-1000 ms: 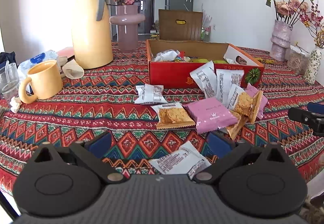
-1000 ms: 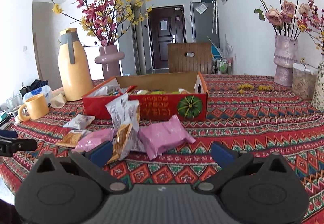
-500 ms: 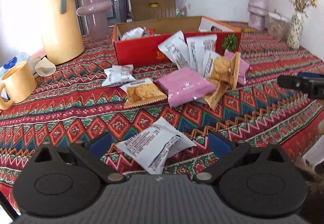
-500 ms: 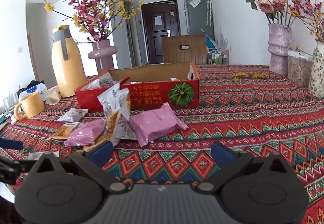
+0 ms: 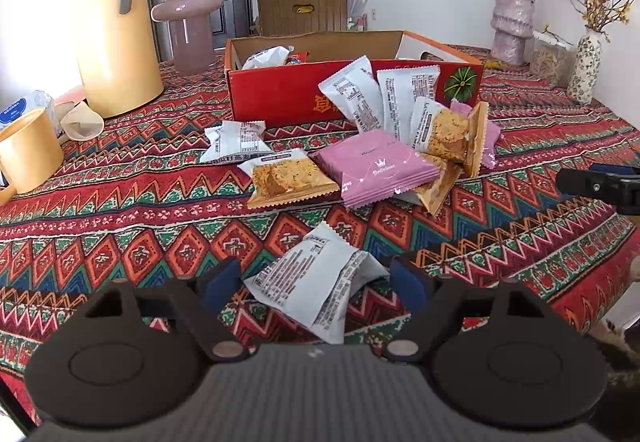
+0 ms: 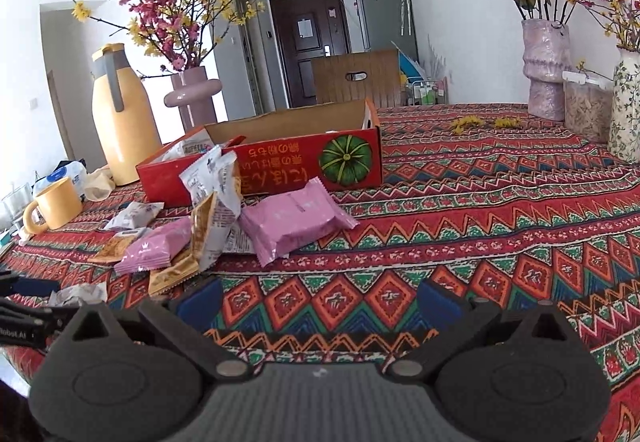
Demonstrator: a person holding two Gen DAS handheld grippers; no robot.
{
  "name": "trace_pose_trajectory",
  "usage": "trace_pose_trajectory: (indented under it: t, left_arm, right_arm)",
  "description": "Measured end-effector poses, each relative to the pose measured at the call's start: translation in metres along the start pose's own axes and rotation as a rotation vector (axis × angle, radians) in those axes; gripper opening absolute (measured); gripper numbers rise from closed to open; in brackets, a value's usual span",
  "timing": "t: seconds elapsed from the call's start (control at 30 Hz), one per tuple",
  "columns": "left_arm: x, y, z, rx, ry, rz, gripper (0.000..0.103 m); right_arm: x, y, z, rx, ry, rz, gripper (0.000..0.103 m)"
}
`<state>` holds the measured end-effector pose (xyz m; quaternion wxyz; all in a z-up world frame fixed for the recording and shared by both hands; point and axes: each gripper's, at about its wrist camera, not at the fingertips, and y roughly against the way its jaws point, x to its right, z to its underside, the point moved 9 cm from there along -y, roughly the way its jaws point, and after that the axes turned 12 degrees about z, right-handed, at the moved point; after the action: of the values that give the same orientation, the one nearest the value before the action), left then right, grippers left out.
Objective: Organize snacks
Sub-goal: 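Reach the left gripper to a white packet and the right to a tan bag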
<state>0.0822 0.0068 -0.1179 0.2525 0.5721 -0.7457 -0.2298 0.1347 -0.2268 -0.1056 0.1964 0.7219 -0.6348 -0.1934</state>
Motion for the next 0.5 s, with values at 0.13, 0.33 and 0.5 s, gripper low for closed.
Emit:
trace_pose_trajectory:
  t: [0.13,0.33,0.5]
  left_arm:
    - [0.0002,0.0010,0.0001,0.009,0.006,0.005,0.079]
    - [-0.0005,0.0024,0.0003,0.016,0.017,0.007,0.077]
    - [0.0003,0.0046,-0.0016,0.027,0.023,0.005,0.077]
  right_arm:
    - [-0.0024,0.0007,0.0013,-0.003,0.004,-0.003,0.103]
    - [-0.0064,-0.0001,0.0033,-0.008,0.012,-0.006,0.103]
    - [-0.0069,-0.0009,0.0046,-0.013,0.012,-0.006,0.103]
